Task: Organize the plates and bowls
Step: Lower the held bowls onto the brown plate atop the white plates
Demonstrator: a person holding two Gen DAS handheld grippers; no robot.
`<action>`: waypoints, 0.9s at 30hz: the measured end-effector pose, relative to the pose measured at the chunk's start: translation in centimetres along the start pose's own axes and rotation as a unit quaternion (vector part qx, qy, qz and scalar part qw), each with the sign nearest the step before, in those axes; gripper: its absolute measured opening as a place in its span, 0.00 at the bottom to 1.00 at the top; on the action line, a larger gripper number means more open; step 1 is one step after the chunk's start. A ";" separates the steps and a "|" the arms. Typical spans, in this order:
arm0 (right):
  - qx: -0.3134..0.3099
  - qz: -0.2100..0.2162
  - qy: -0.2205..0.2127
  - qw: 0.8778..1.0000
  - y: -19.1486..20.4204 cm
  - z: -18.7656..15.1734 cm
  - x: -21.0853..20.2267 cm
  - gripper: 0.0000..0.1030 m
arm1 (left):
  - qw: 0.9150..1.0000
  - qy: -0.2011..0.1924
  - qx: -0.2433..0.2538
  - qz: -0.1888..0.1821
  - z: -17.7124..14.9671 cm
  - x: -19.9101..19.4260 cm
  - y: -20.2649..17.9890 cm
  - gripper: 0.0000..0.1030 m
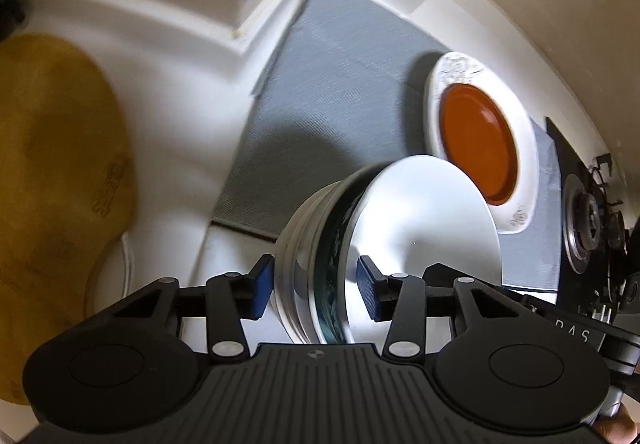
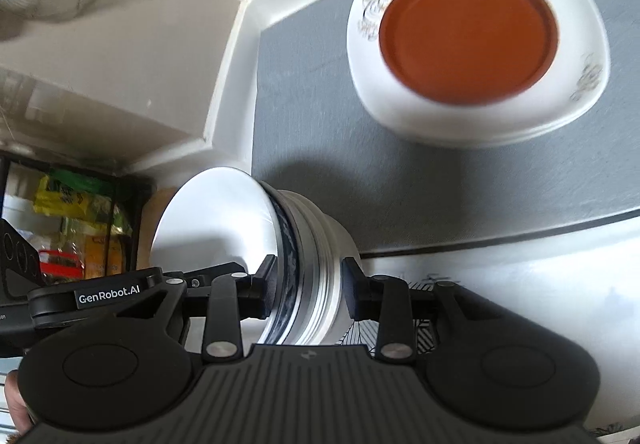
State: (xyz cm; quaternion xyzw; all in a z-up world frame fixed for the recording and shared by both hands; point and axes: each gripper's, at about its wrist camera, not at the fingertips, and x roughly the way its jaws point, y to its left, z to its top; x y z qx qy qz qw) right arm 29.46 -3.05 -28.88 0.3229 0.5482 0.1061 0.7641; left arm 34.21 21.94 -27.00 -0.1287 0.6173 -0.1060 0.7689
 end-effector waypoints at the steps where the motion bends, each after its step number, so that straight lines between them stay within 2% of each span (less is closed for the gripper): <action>1: 0.002 -0.003 -0.005 1.000 0.0 0.3 -0.6 0.36 | 1.000 -0.002 0.005 -0.003 0.2 -0.3 -0.5 0.46; 13: -0.003 -0.019 -0.082 0.996 -1.0 5.5 -7.6 0.36 | 0.996 -0.028 0.080 -0.039 3.9 -2.0 -8.2 0.46; 22: -0.017 -0.045 -0.131 0.990 -2.4 10.9 -10.7 0.36 | 0.991 -0.035 0.118 -0.059 8.1 -1.2 -13.8 0.46; 27: -0.018 -0.046 -0.143 0.989 -3.8 13.7 -11.0 0.36 | 0.988 -0.046 0.136 -0.053 10.0 -0.5 -15.7 0.46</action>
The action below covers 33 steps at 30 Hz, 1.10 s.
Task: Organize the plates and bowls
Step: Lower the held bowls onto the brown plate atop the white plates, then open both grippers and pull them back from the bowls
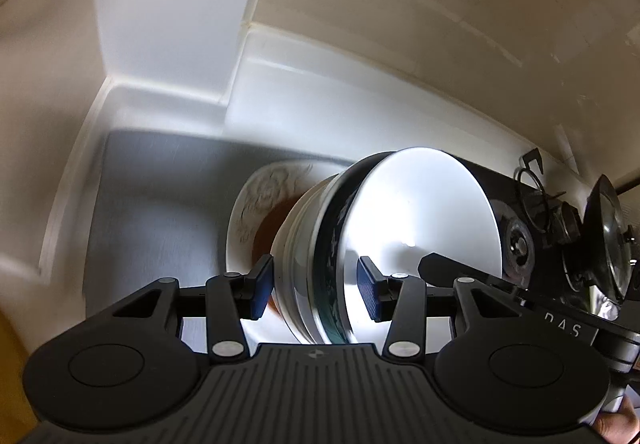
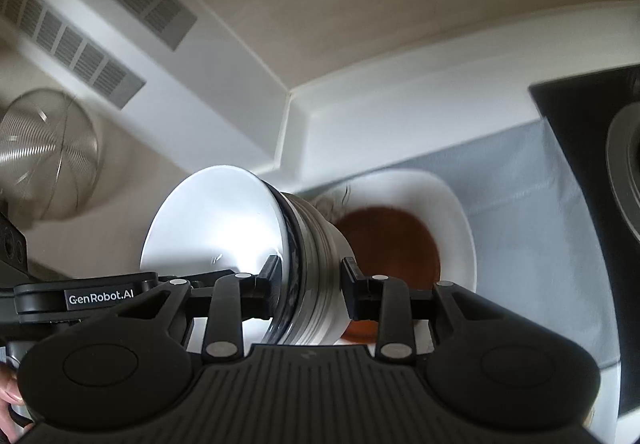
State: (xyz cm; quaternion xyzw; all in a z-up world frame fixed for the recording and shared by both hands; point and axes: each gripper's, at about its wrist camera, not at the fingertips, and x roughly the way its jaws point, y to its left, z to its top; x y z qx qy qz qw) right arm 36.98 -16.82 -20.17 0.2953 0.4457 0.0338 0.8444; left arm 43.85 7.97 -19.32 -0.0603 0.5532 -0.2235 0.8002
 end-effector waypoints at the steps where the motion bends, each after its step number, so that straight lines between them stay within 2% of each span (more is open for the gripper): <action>1: 0.000 0.000 -0.001 1.000 -0.3 0.3 0.4 0.36 | 1.000 -0.003 0.000 0.002 0.3 0.3 -0.1 0.46; 3: 0.008 0.001 0.001 1.000 -1.4 0.7 1.4 0.36 | 1.000 -0.007 0.003 0.009 0.5 1.5 -0.3 0.46; 12: 0.031 -0.022 0.041 0.998 -5.0 -0.7 7.1 0.36 | 0.999 0.032 0.000 0.033 0.8 8.7 0.1 0.45; 19: 0.036 -0.030 0.039 0.998 -6.3 -1.4 8.6 0.36 | 0.999 0.038 0.010 0.019 0.3 10.9 0.9 0.45; 25: 0.049 -0.026 0.030 0.998 -6.8 -1.6 8.4 0.37 | 0.999 0.026 0.019 -0.015 -0.3 11.1 2.1 0.44; 26: 0.053 -0.028 0.031 0.998 -6.8 -1.7 8.3 0.43 | 0.999 0.027 0.020 -0.018 -0.4 10.9 2.2 0.44; 27: 0.056 -0.038 0.028 0.997 -6.7 -1.8 8.0 0.55 | 0.999 0.026 0.017 -0.022 -0.5 10.5 2.4 0.47; 28: 0.054 -0.052 0.019 0.997 -6.5 -2.0 7.5 0.61 | 0.999 0.024 0.016 -0.027 -0.7 10.0 2.5 0.53; 29: 0.041 -0.080 0.012 0.996 -5.9 -2.4 6.5 0.74 | 0.999 0.018 0.021 -0.027 -0.9 9.1 2.6 0.56; 30: 0.017 -0.108 0.006 0.994 -5.2 -2.8 5.2 0.81 | 0.999 0.006 0.037 -0.023 -1.4 7.8 2.4 0.61; 31: -0.011 -0.122 -0.002 0.992 -4.3 -3.4 3.6 0.82 | 0.998 -0.013 0.058 -0.008 -2.1 6.0 2.1 0.69; 33: -0.054 -0.139 -0.021 0.989 -2.2 -5.3 -0.7 0.88 | 0.994 -0.063 0.074 0.044 -3.9 1.4 1.5 0.77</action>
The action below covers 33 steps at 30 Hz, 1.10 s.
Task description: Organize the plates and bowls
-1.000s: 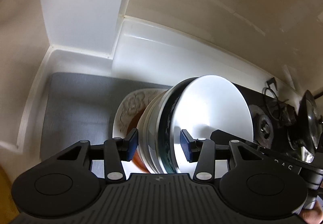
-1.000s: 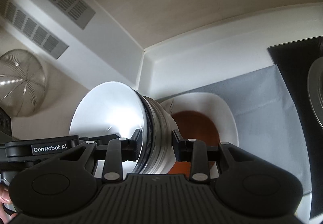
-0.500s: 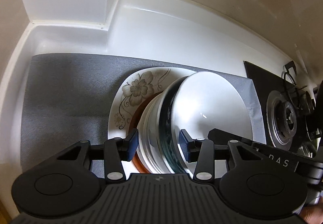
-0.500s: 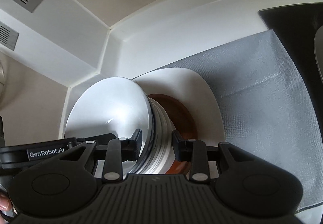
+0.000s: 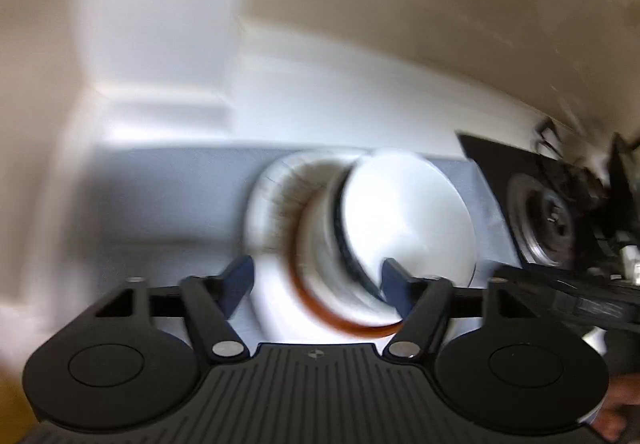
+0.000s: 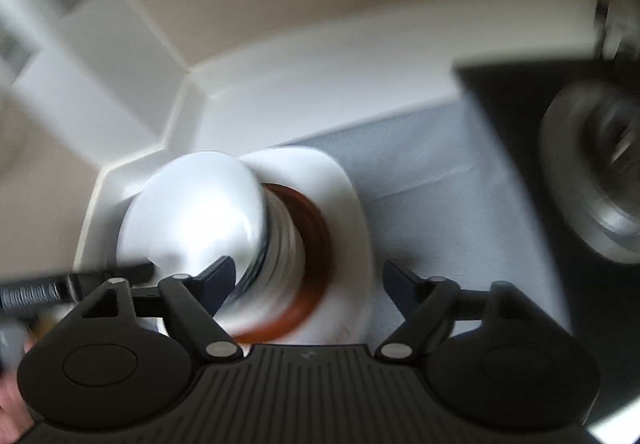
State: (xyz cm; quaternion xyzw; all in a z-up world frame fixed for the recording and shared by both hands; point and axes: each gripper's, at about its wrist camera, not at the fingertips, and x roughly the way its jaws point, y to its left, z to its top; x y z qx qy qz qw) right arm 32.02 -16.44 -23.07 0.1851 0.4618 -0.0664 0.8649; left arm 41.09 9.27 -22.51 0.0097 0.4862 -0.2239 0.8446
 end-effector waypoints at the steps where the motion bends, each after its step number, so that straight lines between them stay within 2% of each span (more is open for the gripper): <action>1: -0.012 -0.010 -0.008 1.000 0.6 -0.9 -2.5 0.91 | 0.999 -0.020 -0.002 0.025 -0.7 -2.6 -0.4 0.80; 2: -0.024 -0.009 -0.017 1.000 1.2 -1.7 -4.9 0.98 | 0.999 -0.032 -0.006 0.040 -1.3 -5.1 -1.0 0.82; 3: -0.039 -0.003 -0.029 0.999 1.9 -2.7 -7.3 1.00 | 0.998 -0.040 -0.004 0.051 -1.9 -7.6 -2.0 0.86; 7: -0.097 0.034 -0.039 0.994 3.9 -5.9 -15.0 1.00 | 0.992 -0.100 0.008 0.081 -5.1 -17.3 -8.0 0.98; 9: -0.111 0.023 -0.028 0.993 4.7 -6.8 -17.9 1.00 | 0.988 -0.125 -0.002 0.095 -6.8 -21.2 -11.5 1.00; 11: -0.127 0.012 -0.013 0.992 5.0 -7.3 -20.6 1.00 | 0.987 -0.137 -0.015 0.085 -8.3 -24.2 -14.6 1.00; 14: -0.118 0.028 -0.024 0.992 4.5 -8.3 -24.9 1.00 | 0.984 -0.142 -0.016 0.102 -10.6 -27.5 -19.0 0.99; 16: -0.113 0.027 -0.039 0.992 4.1 -8.9 -27.5 1.00 | 0.981 -0.143 -0.003 0.132 -12.3 -28.6 -21.7 0.99; 17: -0.110 0.017 -0.049 0.993 3.8 -9.2 -28.9 1.00 | 0.979 -0.136 0.007 0.150 -13.0 -28.9 -23.1 0.99; 19: -0.123 -0.015 -0.058 0.991 3.7 -10.2 -31.0 1.00 | 0.978 -0.124 -0.007 0.167 -14.1 -29.9 -24.6 0.98; 22: -0.119 -0.009 -0.041 0.992 2.6 -11.4 -33.2 1.00 | 0.980 -0.112 -0.027 0.165 -15.6 -31.2 -25.8 0.98; 25: -0.115 -0.004 -0.042 0.992 1.5 -12.7 -34.8 1.00 | 0.980 -0.095 -0.037 0.169 -16.6 -31.9 -26.9 0.98; 33: -0.118 0.007 -0.039 0.992 -0.1 -15.5 -36.8 1.00 | 0.975 -0.085 -0.022 0.204 -19.5 -33.9 -29.5 0.98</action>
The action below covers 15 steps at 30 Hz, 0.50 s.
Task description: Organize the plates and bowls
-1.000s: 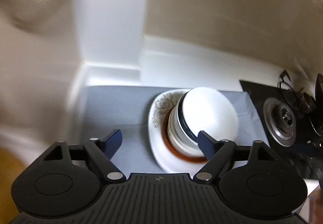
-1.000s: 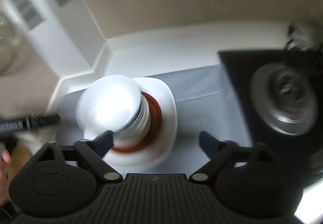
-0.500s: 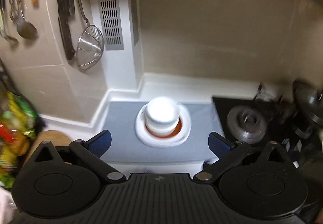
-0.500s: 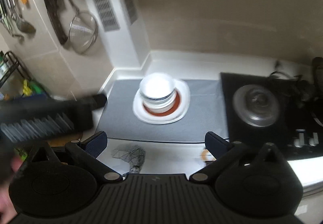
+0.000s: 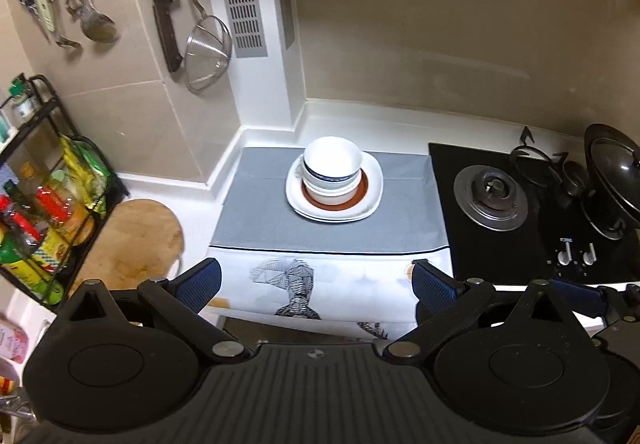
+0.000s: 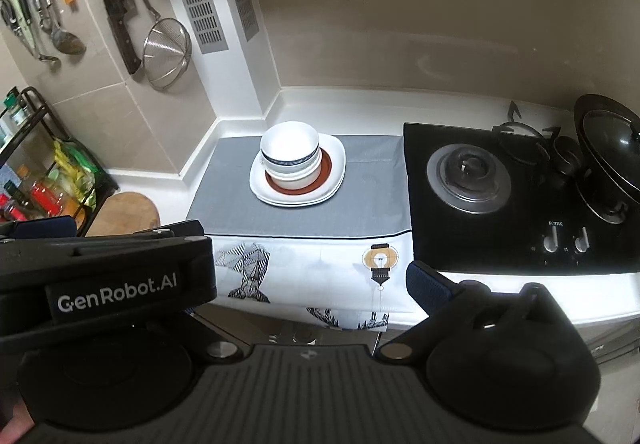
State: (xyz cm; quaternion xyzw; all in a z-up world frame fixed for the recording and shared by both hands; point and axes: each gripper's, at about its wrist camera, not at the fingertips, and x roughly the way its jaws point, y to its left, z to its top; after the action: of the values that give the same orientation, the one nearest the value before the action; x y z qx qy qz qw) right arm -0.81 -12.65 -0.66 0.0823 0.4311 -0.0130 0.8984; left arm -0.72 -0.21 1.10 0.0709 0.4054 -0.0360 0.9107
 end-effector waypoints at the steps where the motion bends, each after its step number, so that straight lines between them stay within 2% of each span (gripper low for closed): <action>1: -0.002 -0.002 -0.002 1.000 0.0 -0.2 -0.3 1.00 | 1.000 -0.002 0.001 0.004 -0.3 -0.3 -0.1 0.99; 7: 0.004 0.011 0.005 1.000 -0.3 -1.5 -1.0 1.00 | 1.000 0.004 0.001 0.013 -1.4 -1.4 -0.2 0.99; 12: 0.016 0.029 0.013 0.999 -0.6 -2.4 -1.3 1.00 | 0.999 -0.014 0.023 0.033 -2.1 -2.5 -0.7 0.99; 15: 0.018 0.031 0.009 0.999 -0.6 -2.9 -1.6 1.00 | 0.999 -0.009 0.020 0.027 -2.4 -2.7 -0.6 0.99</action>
State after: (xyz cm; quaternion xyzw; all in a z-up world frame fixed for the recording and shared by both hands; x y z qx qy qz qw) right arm -4.10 -12.87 -1.27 0.1120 0.4362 0.0083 0.8928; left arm -4.38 -0.37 1.46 0.0992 0.3944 -0.0201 0.9133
